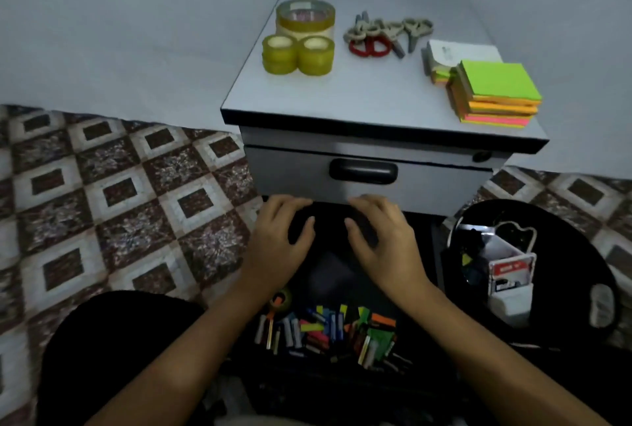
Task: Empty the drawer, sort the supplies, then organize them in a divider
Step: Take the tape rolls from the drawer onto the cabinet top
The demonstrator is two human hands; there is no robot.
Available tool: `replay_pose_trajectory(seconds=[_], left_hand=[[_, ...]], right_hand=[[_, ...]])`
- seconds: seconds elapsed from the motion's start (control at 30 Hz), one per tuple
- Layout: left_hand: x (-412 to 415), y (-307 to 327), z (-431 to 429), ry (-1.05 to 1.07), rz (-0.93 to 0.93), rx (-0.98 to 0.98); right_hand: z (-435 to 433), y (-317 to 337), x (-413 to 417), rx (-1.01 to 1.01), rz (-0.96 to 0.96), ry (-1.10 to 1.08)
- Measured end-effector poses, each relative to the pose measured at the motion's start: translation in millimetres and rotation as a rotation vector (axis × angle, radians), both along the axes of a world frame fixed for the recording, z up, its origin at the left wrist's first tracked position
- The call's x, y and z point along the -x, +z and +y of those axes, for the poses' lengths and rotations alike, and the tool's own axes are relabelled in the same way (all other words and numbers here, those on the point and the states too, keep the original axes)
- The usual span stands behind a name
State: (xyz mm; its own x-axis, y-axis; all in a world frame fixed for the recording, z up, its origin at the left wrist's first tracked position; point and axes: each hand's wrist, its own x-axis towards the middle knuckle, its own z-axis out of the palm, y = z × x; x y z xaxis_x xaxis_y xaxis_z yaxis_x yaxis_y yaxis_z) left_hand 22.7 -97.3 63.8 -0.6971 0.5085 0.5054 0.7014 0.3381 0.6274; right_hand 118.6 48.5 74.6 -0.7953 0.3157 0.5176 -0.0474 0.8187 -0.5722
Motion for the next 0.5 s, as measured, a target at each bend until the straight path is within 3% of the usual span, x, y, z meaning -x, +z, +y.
replay_pose_trajectory(seconds=[0.23,0.4,0.5], left_hand=[[-7.2,-90.8,-3.2,-0.042,-0.350,0.408],[-7.2,-121.5,-3.4,-0.047,-0.476,0.657],[-9.0,-135.8,-7.3,-0.038,-0.557,0.796]], right_hand=[[-0.7,-104.3,-15.6,0.053,-0.239,-0.047],[4.5,-153.2,9.6,-0.024,-0.444,-0.064],[7.2,-168.4,38.3,-0.099,-0.662,-0.016]])
